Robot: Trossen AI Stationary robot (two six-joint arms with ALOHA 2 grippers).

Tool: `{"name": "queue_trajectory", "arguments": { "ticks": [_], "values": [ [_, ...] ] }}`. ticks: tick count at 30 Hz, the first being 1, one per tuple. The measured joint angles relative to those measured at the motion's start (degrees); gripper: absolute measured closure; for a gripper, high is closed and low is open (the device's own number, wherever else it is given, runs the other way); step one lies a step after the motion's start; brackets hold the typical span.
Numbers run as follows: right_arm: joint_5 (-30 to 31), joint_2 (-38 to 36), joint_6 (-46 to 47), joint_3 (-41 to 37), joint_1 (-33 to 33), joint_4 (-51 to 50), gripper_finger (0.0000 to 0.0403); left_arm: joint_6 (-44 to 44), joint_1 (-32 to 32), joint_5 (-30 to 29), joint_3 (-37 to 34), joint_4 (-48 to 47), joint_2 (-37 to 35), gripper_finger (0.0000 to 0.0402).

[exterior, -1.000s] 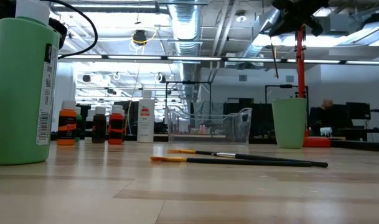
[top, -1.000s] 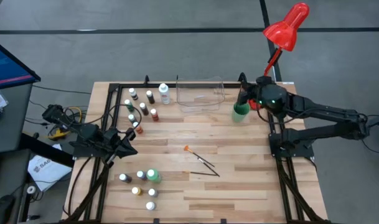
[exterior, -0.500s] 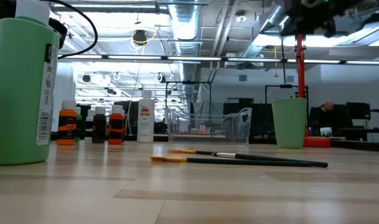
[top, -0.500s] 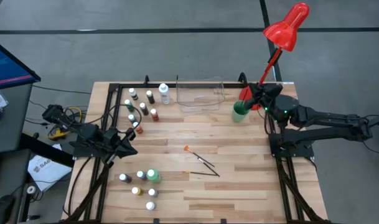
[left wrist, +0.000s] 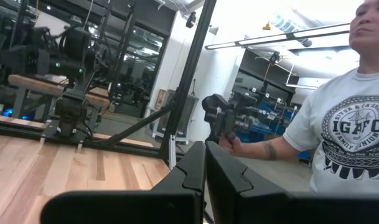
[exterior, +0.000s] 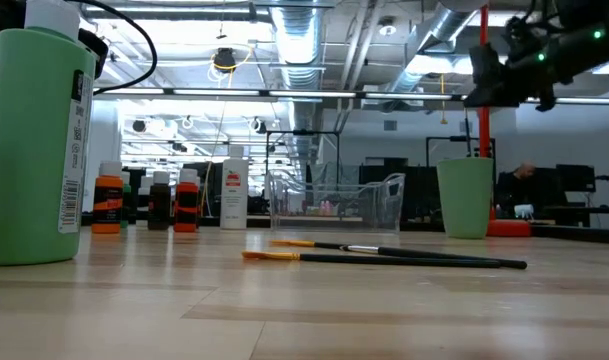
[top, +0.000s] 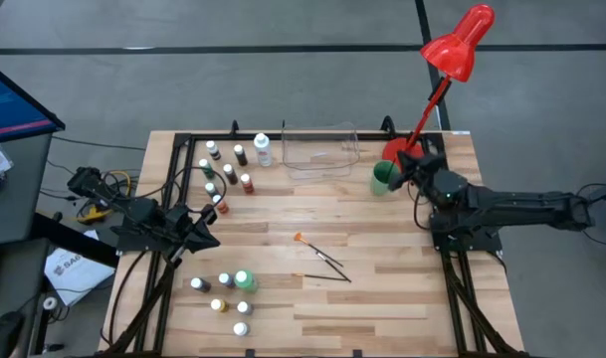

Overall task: Pick & Place Paint Supplies
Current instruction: Put the top right gold paint brush into the green cup, then put the top gold paint brush into the green cup

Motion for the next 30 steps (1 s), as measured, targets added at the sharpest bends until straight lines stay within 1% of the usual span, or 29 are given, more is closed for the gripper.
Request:
{"name": "queue_trajectory", "arguments": {
  "ticks": [6, 12, 15, 18, 26, 30],
  "values": [
    [-0.01, -0.15, -0.94, -3.85, -0.02, 4.11, 0.0403, 0.02, 0.02, 0.0, -0.02, 0.03, 0.01, 0.04],
    [0.0, -0.02, -1.32, -4.58, -0.02, 4.12, 0.0402, 0.01, 0.01, 0.0, -0.02, 0.1, -0.01, 0.04],
    [-0.01, -0.02, -2.4, -4.58, 0.0, 4.02, 0.0392, 0.02, 0.01, 0.0, -0.01, 0.13, 0.0, 0.04],
    [-0.01, -0.02, -2.45, -4.58, 0.0, 3.57, 0.0366, 0.02, -0.01, 0.02, -0.02, 0.14, -0.02, 0.04],
    [-0.11, -0.02, -2.65, -4.55, 0.12, 3.22, 0.0267, 0.0, 0.0, 0.01, -0.01, 0.44, 0.0, 0.04],
    [-3.19, -0.01, -7.08, -1.72, 1.12, 3.2, 0.0227, 0.0, 0.0, 0.0, -0.02, 0.49, 0.0, 0.04]
  ]
}}
